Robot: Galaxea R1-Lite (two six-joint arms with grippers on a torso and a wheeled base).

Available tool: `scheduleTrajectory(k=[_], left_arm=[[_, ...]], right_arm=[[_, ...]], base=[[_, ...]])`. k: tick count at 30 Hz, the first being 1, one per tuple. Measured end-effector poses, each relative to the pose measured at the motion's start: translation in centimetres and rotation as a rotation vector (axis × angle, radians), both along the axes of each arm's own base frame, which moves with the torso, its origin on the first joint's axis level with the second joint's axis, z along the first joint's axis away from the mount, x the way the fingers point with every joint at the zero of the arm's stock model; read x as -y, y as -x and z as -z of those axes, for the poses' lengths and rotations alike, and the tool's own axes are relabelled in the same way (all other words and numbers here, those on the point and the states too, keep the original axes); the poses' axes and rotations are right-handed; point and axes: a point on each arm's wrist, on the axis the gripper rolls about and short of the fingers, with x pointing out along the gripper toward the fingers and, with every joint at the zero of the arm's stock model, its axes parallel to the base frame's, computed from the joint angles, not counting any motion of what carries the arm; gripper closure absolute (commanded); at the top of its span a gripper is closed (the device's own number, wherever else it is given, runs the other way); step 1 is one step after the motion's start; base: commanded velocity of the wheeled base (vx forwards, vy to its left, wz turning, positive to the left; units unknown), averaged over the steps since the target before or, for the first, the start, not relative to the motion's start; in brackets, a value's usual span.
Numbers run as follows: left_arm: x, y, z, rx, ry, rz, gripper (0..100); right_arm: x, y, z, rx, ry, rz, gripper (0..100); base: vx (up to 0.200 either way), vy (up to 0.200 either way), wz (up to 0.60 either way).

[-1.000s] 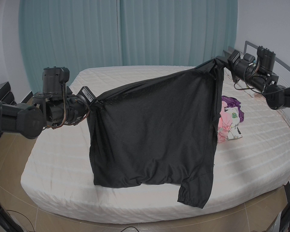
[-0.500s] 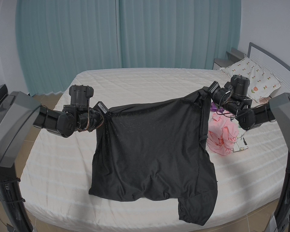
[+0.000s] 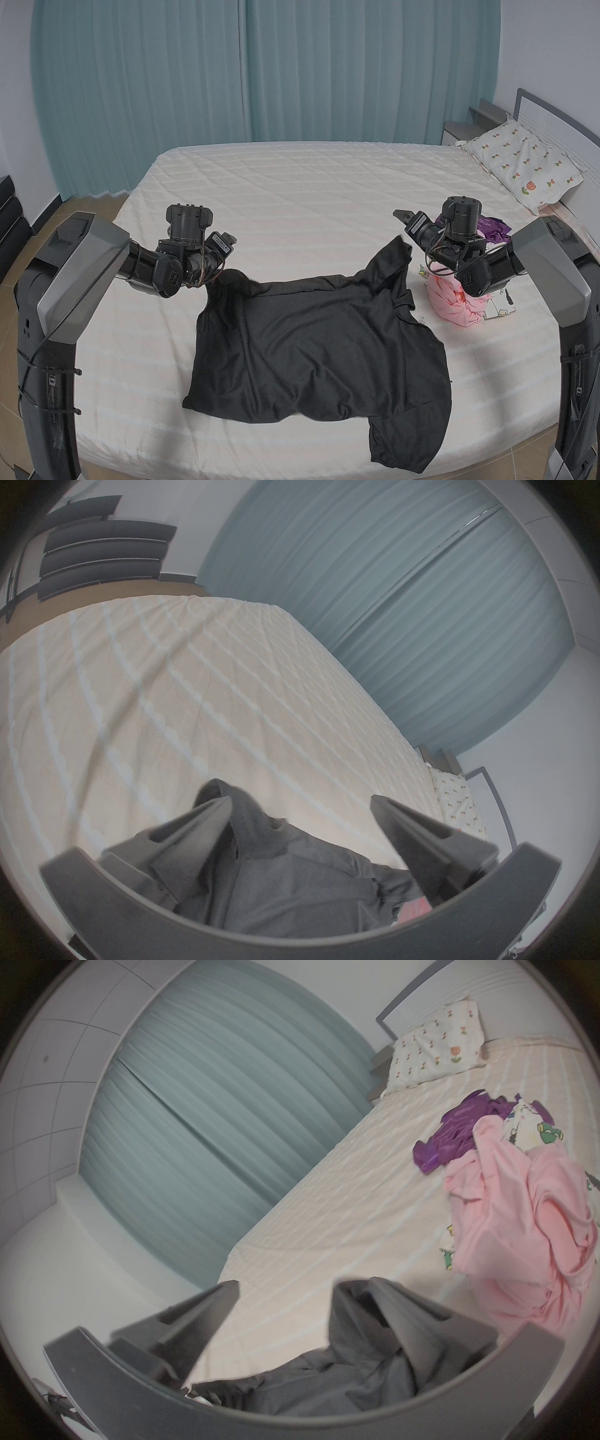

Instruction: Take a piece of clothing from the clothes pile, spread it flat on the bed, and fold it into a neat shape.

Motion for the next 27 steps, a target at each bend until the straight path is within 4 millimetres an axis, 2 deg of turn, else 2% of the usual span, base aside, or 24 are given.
scheduleTrajectory(k=[6,13,18,27], left_arm=[[-1.0,-1.3,0.4,0.019,-0.021,-0.068,0],[-2.1,-1.2,1.2,-0.011,-0.03,-0.095,0],[-2.7,0.6,2.0,-0.066,-0.031,-0.086,0],[-3.7,6.8,2.8,-0.098,0.016,-0.021,0]], right_arm=[[0.2,-1.4,1.5,-0.025,0.03,0.099,0],[1.6,-1.0,3.5,-0.15,0.064,0.101,0],[3.6,0.4,4.6,-0.243,0.081,0.104,0],[7.2,2.8,6.8,-0.382,0.094,0.16,0]], base=[[0.0,0.0,0.0],[0.0,0.0,0.0],[0.0,0.0,0.0],[0.0,0.0,0.0]])
